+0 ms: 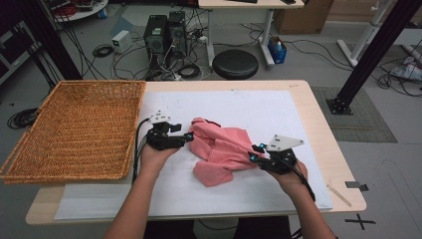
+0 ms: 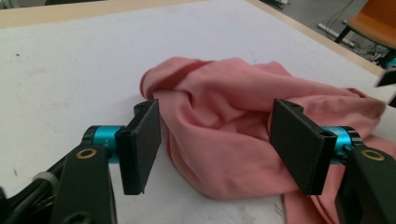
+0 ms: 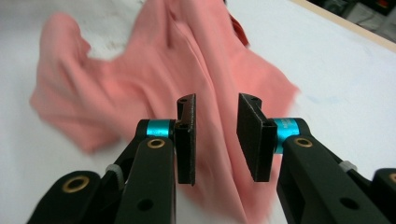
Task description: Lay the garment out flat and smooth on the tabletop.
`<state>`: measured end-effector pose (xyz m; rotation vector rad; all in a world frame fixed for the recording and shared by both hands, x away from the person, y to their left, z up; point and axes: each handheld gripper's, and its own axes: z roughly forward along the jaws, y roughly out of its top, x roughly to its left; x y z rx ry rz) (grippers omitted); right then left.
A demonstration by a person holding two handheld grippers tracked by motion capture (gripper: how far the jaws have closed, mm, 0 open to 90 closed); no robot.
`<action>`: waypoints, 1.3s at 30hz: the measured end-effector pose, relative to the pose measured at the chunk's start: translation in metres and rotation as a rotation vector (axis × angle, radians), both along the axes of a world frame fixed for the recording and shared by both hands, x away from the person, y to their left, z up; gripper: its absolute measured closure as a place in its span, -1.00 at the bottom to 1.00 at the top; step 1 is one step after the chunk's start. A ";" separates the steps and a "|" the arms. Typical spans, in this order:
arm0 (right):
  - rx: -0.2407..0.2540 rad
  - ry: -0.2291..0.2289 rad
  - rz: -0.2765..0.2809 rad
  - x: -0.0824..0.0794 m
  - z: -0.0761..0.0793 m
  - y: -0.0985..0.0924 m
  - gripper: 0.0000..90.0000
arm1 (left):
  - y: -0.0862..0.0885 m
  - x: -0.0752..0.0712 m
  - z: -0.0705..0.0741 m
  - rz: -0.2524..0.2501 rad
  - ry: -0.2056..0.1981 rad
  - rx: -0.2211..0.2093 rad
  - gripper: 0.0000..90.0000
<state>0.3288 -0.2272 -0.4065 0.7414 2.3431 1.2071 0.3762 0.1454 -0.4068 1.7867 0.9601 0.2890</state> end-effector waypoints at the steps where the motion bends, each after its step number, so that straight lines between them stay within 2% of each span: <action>1: -0.007 0.004 0.010 0.004 0.000 0.009 0.48 | 0.001 -0.004 -0.002 -0.005 0.002 -0.006 -0.25; 2: -0.010 0.008 0.024 0.009 -0.001 0.017 0.46 | 0.003 -0.009 -0.003 -0.004 -0.002 -0.009 -0.25; 4: 0.010 0.012 0.110 0.015 -0.005 0.034 0.44 | 0.006 -0.017 -0.005 0.000 -0.012 -0.019 -0.27; 6: -0.022 0.010 0.110 0.020 -0.009 0.048 0.42 | 0.010 -0.024 -0.006 0.000 -0.018 -0.027 -0.28; 9: -0.068 0.064 0.092 0.030 -0.019 0.060 0.43 | 0.013 -0.034 -0.006 0.004 -0.016 -0.041 -0.32; 10: -0.068 0.064 0.092 0.030 -0.019 0.060 0.43 | 0.013 -0.034 -0.006 0.004 -0.016 -0.041 -0.35; 11: -0.102 0.106 0.098 0.035 -0.028 0.064 0.63 | 0.013 -0.035 -0.007 0.001 -0.013 -0.039 -0.35; 13: -0.121 0.130 0.100 0.036 -0.033 0.066 0.83 | 0.011 -0.038 -0.008 -0.016 -0.002 -0.031 -0.35; 14: -0.113 0.128 0.105 0.034 -0.032 0.065 0.89 | 0.011 -0.039 -0.009 -0.023 -0.003 -0.028 -0.35; 15: -0.104 0.099 0.107 0.030 -0.030 0.064 0.95 | 0.009 -0.040 -0.010 -0.028 0.000 -0.020 -0.35; 17: -0.103 0.086 0.106 0.029 -0.028 0.063 0.95 | 0.008 -0.039 -0.011 -0.029 0.000 -0.020 -0.35; 19: -0.077 0.046 0.110 0.017 -0.019 0.052 0.96 | 0.006 -0.038 -0.012 -0.028 0.005 -0.026 -0.35; 20: -0.077 0.046 0.110 0.017 -0.019 0.052 0.96 | 0.005 -0.037 -0.013 -0.026 0.008 -0.022 -0.35; 21: -0.054 0.029 0.108 0.008 -0.014 0.040 0.96 | 0.004 -0.035 -0.015 -0.025 0.015 -0.025 -0.35; 23: -0.050 0.023 0.104 0.004 -0.012 0.036 0.96 | 0.003 -0.034 -0.016 -0.025 0.020 -0.022 -0.35; 24: -0.041 0.016 0.100 0.000 -0.009 0.028 0.96 | 0.001 -0.032 -0.017 -0.025 0.022 -0.017 -0.35; 25: -0.015 0.009 0.083 -0.011 -0.004 0.010 0.96 | 0.000 -0.031 -0.018 -0.025 0.026 -0.017 -0.35; 28: -0.020 -0.003 0.063 -0.024 -0.002 -0.013 0.96 | -0.005 -0.028 -0.021 -0.029 0.037 -0.017 -0.35; 29: -0.020 -0.003 0.063 -0.024 -0.002 -0.013 0.96 | -0.007 -0.026 -0.022 -0.035 0.037 -0.018 -0.35; 30: -0.043 0.012 0.034 -0.034 -0.007 -0.034 0.96 | -0.010 -0.025 -0.023 -0.038 0.039 -0.019 -0.35; 32: -0.048 0.019 0.022 -0.038 -0.010 -0.042 0.96 | -0.015 -0.023 -0.025 -0.045 0.044 -0.015 -0.35; 33: -0.066 0.045 -0.017 -0.046 -0.020 -0.062 0.96 | -0.018 -0.021 -0.027 -0.048 0.047 -0.010 -0.35; 34: -0.066 0.045 -0.017 -0.046 -0.020 -0.062 0.96 | -0.018 -0.021 -0.027 -0.048 0.047 -0.010 -0.35; 35: -0.072 0.063 -0.045 -0.053 -0.028 -0.076 0.96 | -0.021 -0.020 -0.029 -0.049 0.053 -0.009 -0.35; 37: -0.068 0.072 -0.059 -0.055 -0.031 -0.080 0.96 | -0.024 -0.018 -0.031 -0.054 0.058 -0.003 -0.35; 39: -0.058 0.081 -0.069 -0.058 -0.034 -0.085 0.84 | -0.026 -0.017 -0.033 -0.054 0.061 -0.004 -0.35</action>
